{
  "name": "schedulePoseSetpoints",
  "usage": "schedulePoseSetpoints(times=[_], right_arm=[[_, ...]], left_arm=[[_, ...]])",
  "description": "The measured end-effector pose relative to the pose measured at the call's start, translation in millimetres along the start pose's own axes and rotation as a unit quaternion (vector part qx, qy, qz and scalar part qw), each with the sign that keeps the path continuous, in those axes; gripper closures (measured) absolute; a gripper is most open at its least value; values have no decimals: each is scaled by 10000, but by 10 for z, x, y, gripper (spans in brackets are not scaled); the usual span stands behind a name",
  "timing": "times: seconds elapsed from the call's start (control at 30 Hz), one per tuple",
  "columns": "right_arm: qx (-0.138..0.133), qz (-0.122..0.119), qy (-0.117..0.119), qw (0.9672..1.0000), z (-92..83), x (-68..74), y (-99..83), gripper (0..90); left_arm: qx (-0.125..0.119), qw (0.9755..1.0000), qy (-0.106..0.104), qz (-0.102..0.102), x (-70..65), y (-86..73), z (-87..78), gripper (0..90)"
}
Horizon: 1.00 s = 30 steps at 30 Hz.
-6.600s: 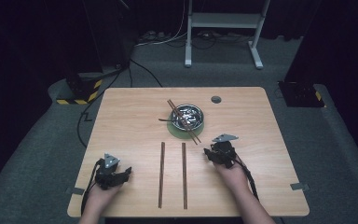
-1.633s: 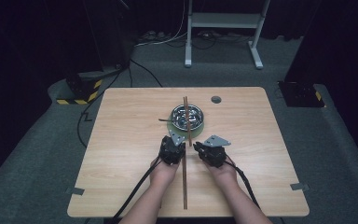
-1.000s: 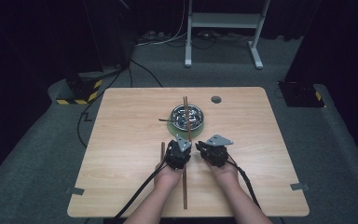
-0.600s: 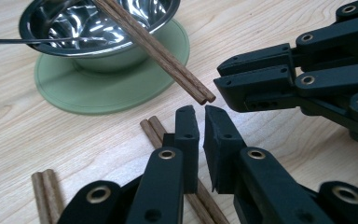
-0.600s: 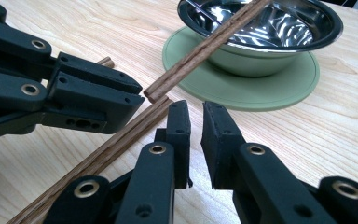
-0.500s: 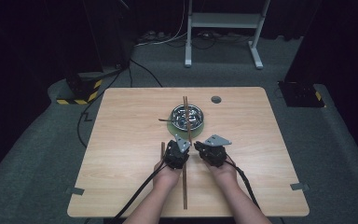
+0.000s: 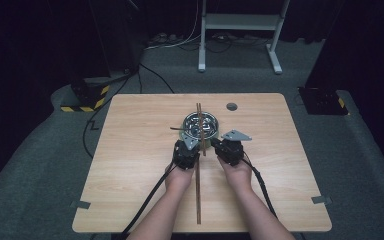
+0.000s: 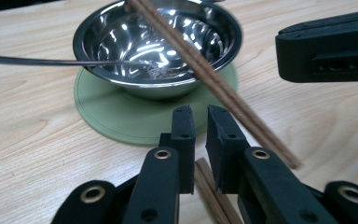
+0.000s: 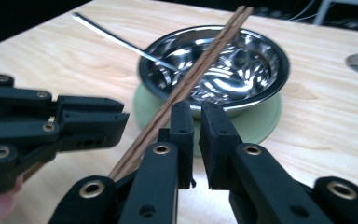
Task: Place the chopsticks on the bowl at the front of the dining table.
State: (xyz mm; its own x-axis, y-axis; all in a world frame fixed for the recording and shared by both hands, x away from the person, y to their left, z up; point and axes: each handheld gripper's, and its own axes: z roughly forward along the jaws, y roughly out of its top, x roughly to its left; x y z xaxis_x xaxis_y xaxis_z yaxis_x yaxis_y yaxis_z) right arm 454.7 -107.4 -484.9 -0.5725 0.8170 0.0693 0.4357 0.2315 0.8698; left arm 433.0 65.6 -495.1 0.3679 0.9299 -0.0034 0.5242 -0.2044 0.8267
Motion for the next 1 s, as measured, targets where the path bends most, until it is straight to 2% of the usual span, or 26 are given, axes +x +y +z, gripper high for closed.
schedulePoseSetpoints(times=[0.07, 0.1, 0.17, 0.27, 0.3, 0.43, 1.0], right_arm=[[12, 37, 2, 10000, 69, 14, -99, 858], [55, -65, -3, 10000, 137, 51, -212, 860], [117, -33, 34, 9999, 165, 58, -221, 860], [-47, -124, -37, 9999, 160, 87, -162, 859], [-41, -148, -44, 9999, 169, 90, -159, 859], [-21, -217, -25, 9998, 203, 112, -140, 859], [-67, -170, 22, 9998, 212, 165, -123, 860]], left_arm=[[-26, 10000, -4, -48, 15, -5, 27, 819], [-66, 10000, -5, -31, 22, -3, 37, 820], [-97, 9999, 2, -87, 22, -3, 47, 821], [-182, 9998, 35, -120, 33, 9, 48, 821], [-259, 9995, 55, -168, 23, 10, 57, 821], [-259, 9995, 42, -157, 13, 12, 100, 822], [-238, 9996, -31, -111, -9, 13, 122, 843]])
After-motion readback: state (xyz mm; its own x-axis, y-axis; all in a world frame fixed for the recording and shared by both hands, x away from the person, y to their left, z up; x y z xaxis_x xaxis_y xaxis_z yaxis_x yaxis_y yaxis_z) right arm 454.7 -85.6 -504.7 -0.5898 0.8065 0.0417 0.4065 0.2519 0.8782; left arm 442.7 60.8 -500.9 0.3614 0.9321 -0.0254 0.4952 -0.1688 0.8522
